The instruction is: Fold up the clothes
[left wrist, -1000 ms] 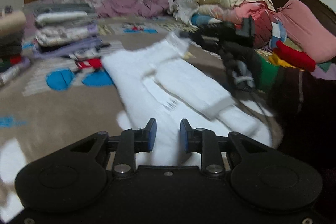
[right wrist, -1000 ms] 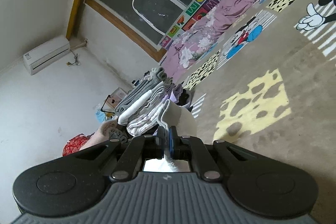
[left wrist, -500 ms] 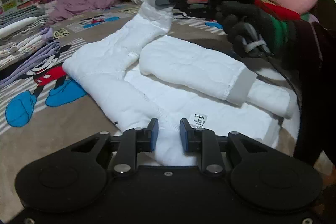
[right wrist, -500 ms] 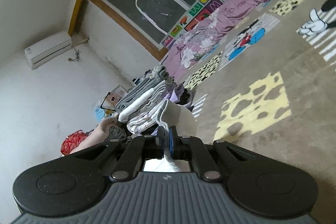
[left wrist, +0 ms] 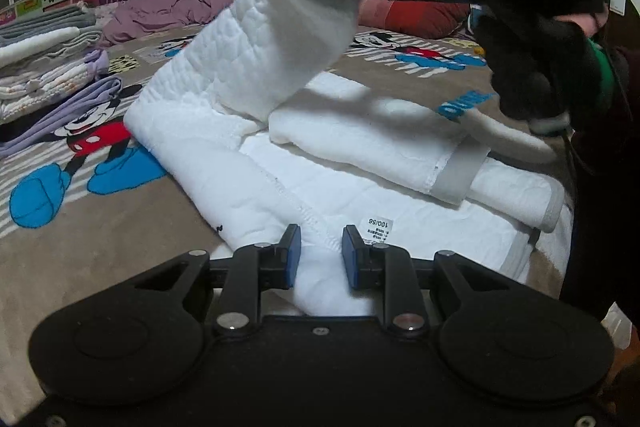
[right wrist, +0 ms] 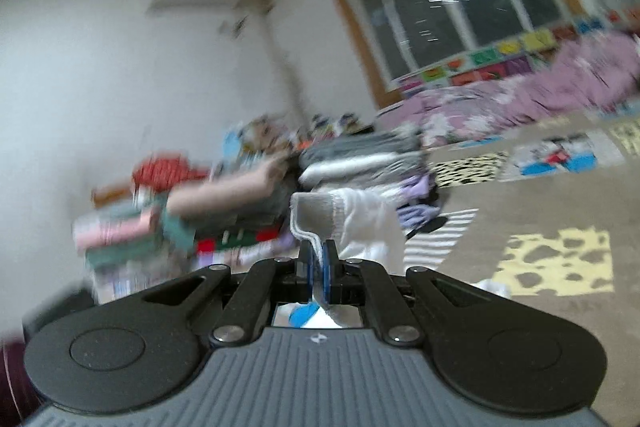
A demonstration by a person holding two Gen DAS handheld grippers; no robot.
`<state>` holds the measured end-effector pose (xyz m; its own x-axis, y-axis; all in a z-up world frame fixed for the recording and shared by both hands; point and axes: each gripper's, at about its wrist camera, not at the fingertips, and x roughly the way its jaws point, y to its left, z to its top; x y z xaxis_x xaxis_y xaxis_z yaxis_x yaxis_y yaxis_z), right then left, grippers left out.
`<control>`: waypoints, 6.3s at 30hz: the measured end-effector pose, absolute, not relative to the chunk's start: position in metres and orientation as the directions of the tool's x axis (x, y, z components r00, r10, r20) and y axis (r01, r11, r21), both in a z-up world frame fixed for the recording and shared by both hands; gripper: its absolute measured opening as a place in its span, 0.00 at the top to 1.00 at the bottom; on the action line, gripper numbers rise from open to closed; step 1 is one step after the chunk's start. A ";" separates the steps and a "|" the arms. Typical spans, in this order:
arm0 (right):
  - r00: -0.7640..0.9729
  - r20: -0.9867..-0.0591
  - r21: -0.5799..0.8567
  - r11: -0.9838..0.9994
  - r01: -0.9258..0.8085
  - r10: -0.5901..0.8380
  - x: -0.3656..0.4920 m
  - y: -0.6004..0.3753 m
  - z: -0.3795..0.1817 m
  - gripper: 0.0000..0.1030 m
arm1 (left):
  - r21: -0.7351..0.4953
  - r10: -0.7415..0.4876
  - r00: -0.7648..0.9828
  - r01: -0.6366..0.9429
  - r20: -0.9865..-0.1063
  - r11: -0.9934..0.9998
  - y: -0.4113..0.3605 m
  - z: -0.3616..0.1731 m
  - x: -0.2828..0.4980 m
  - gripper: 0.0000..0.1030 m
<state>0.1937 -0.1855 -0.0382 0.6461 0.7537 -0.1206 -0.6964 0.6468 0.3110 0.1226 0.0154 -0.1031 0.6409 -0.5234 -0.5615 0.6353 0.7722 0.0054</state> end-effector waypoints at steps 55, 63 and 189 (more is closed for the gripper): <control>0.497 -0.681 -0.268 0.449 -0.852 0.538 0.105 -0.051 -0.068 0.93 | -0.502 -0.616 0.647 0.388 -0.450 0.773 0.094 -0.085 0.299 0.94; 0.518 -0.679 -0.291 0.457 -0.840 0.520 0.103 -0.049 -0.075 0.93 | -0.481 -0.573 0.647 0.341 -0.504 0.808 0.088 -0.096 0.305 0.94; 0.608 -0.596 0.057 0.784 -0.619 0.524 0.096 -0.064 -0.040 0.84 | -0.551 -0.515 0.752 0.245 -0.412 0.798 0.119 -0.065 0.265 0.37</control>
